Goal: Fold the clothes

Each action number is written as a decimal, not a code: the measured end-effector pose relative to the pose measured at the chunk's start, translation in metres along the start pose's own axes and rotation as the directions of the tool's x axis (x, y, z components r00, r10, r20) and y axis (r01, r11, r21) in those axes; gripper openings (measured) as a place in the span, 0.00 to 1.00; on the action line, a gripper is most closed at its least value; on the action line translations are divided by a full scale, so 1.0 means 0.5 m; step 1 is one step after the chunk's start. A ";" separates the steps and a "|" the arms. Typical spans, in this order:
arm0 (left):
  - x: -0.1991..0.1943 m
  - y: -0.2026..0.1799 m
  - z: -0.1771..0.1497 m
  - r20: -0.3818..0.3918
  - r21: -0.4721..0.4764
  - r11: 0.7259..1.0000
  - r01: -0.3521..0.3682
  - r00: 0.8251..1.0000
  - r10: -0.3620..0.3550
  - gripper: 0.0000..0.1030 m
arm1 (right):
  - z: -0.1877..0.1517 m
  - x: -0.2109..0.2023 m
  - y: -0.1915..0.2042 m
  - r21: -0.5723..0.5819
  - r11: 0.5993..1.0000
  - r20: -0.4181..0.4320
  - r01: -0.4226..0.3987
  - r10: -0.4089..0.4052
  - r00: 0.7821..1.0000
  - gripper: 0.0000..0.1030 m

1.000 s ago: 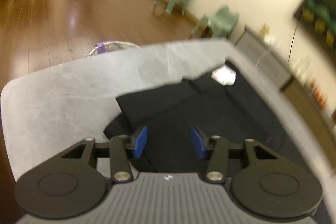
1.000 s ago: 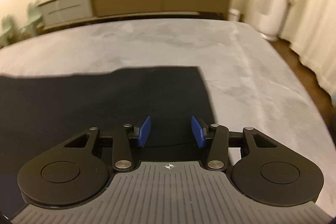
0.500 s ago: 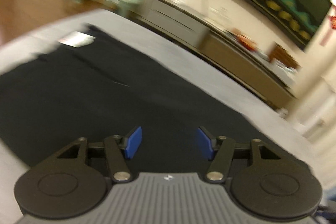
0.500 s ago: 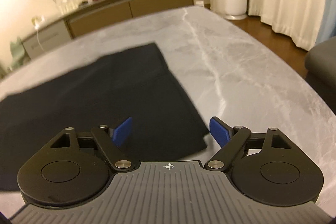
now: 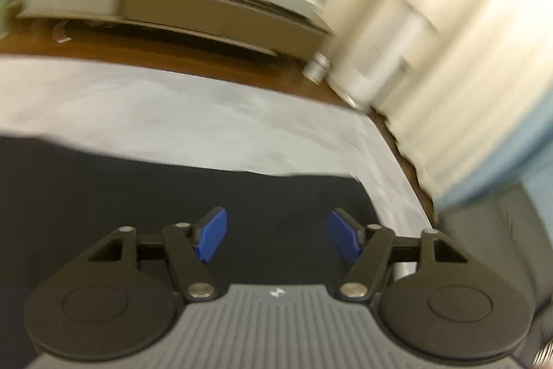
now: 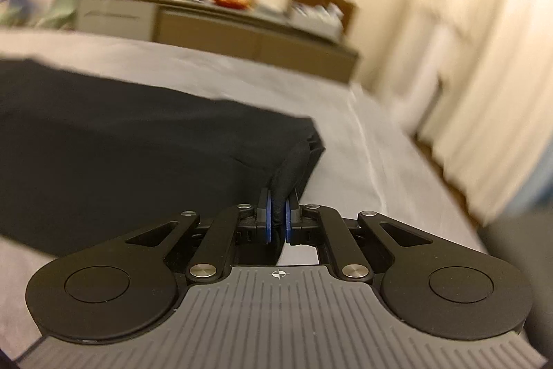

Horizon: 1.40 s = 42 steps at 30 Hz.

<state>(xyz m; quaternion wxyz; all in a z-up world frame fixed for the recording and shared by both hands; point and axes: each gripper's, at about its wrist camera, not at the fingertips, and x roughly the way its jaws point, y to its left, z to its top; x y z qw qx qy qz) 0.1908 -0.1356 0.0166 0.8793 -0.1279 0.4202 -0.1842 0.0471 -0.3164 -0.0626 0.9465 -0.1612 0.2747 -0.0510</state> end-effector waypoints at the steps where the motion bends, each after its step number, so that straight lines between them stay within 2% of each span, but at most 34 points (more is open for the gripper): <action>1: 0.033 -0.035 0.002 -0.026 0.030 1.000 0.002 1.000 -0.002 0.67 | 0.002 -0.007 0.015 -0.037 0.999 0.016 -0.006 0.006 1.000 0.04; 3: 0.100 -0.080 -0.002 -0.085 0.068 0.998 0.009 0.996 -0.004 0.67 | 0.006 -0.018 0.037 -0.090 0.996 0.037 -0.017 0.021 0.999 0.04; 7: 0.220 -0.135 -0.014 -0.210 0.141 0.988 0.057 0.977 -0.026 0.66 | 0.011 -0.032 0.038 -0.101 0.993 0.058 -0.059 0.065 0.996 0.04; 10: 0.276 -0.154 -0.024 -0.247 0.179 0.983 0.039 0.969 0.007 0.62 | 0.011 -0.040 0.027 -0.090 0.992 0.065 -0.086 0.092 0.994 0.04; 11: 0.285 -0.158 -0.027 -0.257 0.183 0.982 0.037 0.966 0.011 0.57 | 0.008 -0.044 0.023 -0.086 0.992 0.067 -0.094 0.100 0.993 0.04; 12: 0.293 -0.161 -0.030 -0.267 0.187 0.982 0.035 0.964 0.016 0.38 | 0.007 -0.047 0.020 -0.083 0.991 0.069 -0.102 0.108 0.992 0.04; 14: 0.302 -0.161 -0.036 -0.278 0.188 0.982 0.029 0.960 0.025 0.05 | 0.007 -0.050 0.018 -0.082 0.989 0.073 -0.123 0.129 0.989 0.04; 17: 0.249 -0.100 -0.041 -0.226 0.138 0.990 -0.001 0.974 0.032 0.04 | 0.012 -0.060 0.020 -0.084 0.983 0.091 -0.163 0.171 0.981 0.05; 18: 0.231 -0.079 -0.043 -0.209 0.121 0.993 -0.010 0.977 0.035 0.04 | 0.015 -0.065 0.022 -0.085 0.980 0.098 -0.178 0.186 0.978 0.08; 20: 0.196 -0.038 -0.046 -0.175 0.086 0.996 -0.028 0.984 0.043 0.04 | 0.021 -0.080 0.020 -0.062 0.971 0.116 -0.230 0.236 0.965 0.30; 21: 0.178 -0.018 -0.048 -0.157 0.069 0.997 -0.036 0.986 0.047 0.04 | 0.024 -0.086 0.018 -0.042 0.963 0.120 -0.267 0.270 0.955 0.47; 22: 0.161 0.002 -0.050 -0.140 0.051 0.998 -0.045 0.989 0.051 0.04 | 0.026 -0.089 0.016 -0.015 0.950 0.113 -0.313 0.313 0.943 0.52; 25: 0.144 0.052 -0.065 -0.146 0.012 0.998 -0.059 0.987 0.060 0.05 | 0.032 -0.095 0.009 0.066 0.897 0.096 -0.437 0.431 0.897 0.51; 28: 0.137 0.064 -0.078 -0.141 0.005 0.999 -0.049 0.989 0.049 0.09 | 0.029 -0.080 0.007 0.131 0.868 0.046 -0.479 0.478 0.877 0.48; 31: 0.130 0.077 -0.092 -0.136 -0.001 0.999 -0.039 0.990 0.038 0.18 | 0.015 -0.053 0.009 0.176 0.869 -0.024 -0.462 0.473 0.880 0.36; 35: 0.121 0.094 -0.109 -0.129 -0.010 1.000 -0.025 0.991 0.024 0.21 | -0.005 -0.018 0.018 0.188 0.892 -0.122 -0.411 0.436 0.892 0.33; 40: 0.109 0.114 -0.132 -0.121 -0.021 1.000 -0.008 0.993 0.006 0.22 | 0.010 -0.019 0.011 0.222 0.890 -0.102 -0.399 0.428 0.898 0.33; 42: 0.108 0.124 -0.135 -0.114 -0.029 1.000 -0.005 0.993 0.001 0.35 | 0.016 -0.020 0.007 0.230 0.885 -0.087 -0.406 0.434 0.897 0.33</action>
